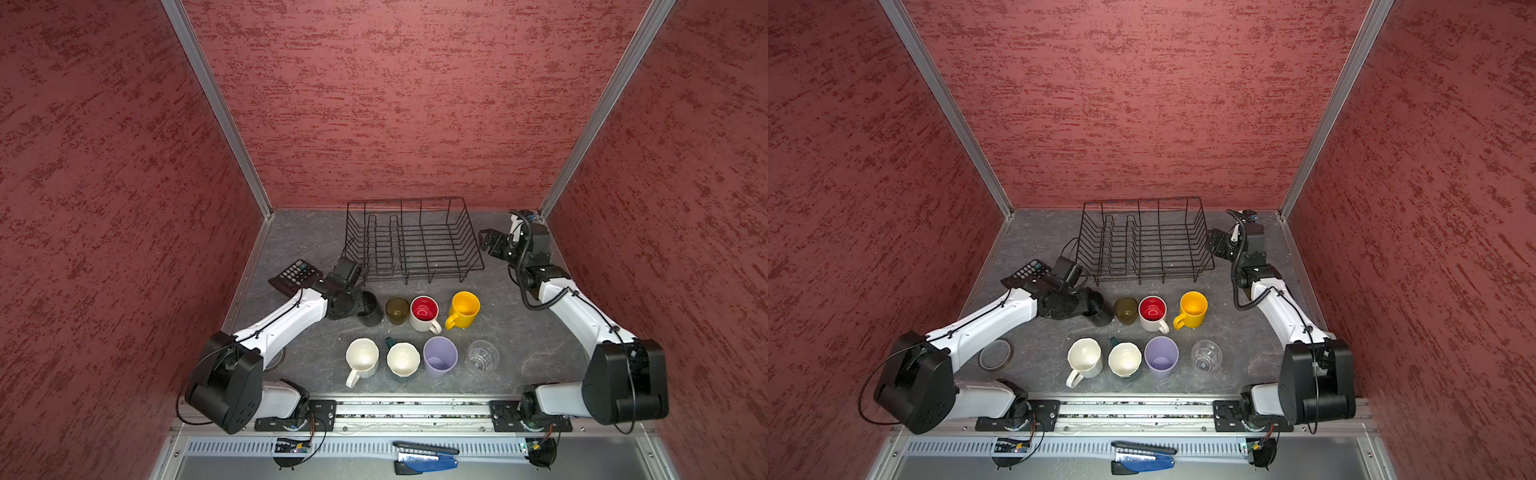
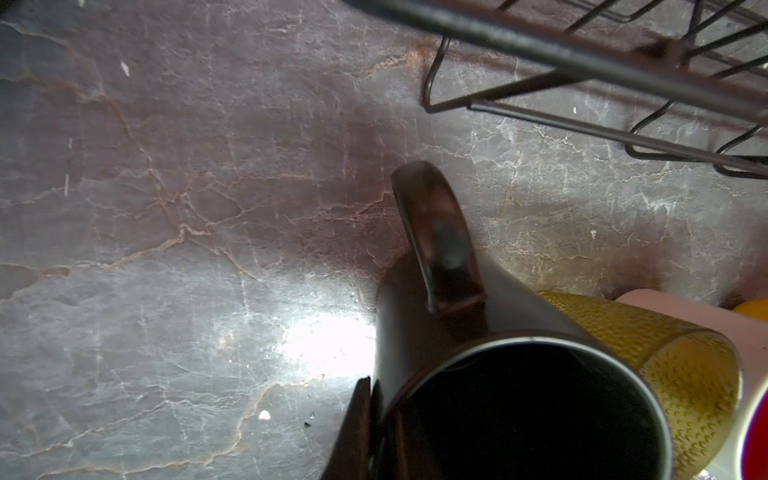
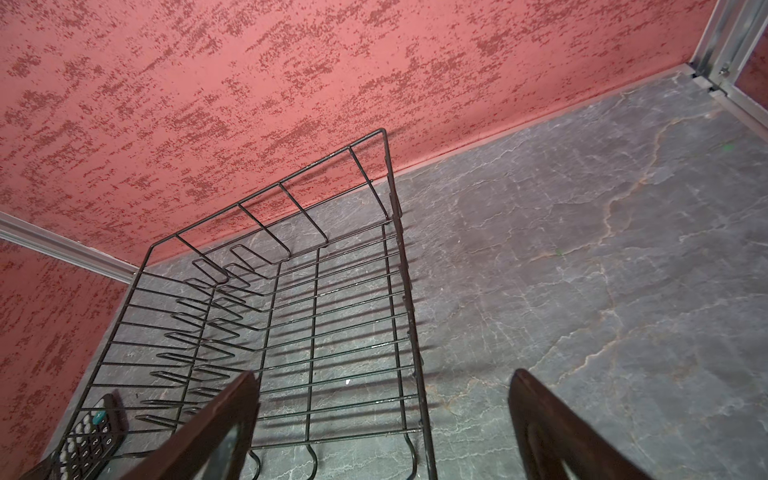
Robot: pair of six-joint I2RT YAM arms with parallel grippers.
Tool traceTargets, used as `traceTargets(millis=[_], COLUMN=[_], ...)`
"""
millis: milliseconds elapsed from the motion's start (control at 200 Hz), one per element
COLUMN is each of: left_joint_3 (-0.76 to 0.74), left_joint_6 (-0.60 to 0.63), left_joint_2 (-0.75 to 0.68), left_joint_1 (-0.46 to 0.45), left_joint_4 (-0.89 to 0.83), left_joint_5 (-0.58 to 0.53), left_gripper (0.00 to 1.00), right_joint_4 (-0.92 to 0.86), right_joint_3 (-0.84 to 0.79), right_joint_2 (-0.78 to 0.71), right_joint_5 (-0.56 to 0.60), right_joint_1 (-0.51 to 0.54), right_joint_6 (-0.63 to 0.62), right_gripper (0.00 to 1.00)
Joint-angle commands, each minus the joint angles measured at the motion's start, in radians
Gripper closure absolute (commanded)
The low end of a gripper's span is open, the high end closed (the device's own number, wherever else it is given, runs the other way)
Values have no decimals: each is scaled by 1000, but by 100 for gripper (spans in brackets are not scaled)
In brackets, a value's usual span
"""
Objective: Load the cups into the dish rack
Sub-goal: 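Grasp the black mug with the left gripper and lift it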
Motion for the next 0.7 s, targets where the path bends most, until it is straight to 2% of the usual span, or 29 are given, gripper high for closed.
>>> traceTargets(millis=[0,245,421,576,696], left_joint_3=[12,37,73,111,127], left_joint_6=[13,35,51,74,94], left_joint_2=[13,-77,-263,-457,-559], left_joint_1=[-3,-2,43,173,307], left_joint_4=[-19,-138,-230,-260,-207], left_joint_5=[-10,-56,-31,64,227], left_gripper=[100,100,100,100,100], right_joint_4=[9,10,22,92,169], right_joint_3=[25,30,42,35,29], right_joint_2=[0,1,3,-9,-15], right_joint_5=[-10,-24,-73,-166,-257], right_joint_1=[7,8,8,8,9], right_joint_6=[-4,4,-27,-11,-3], right_gripper=[5,5,5,5,5])
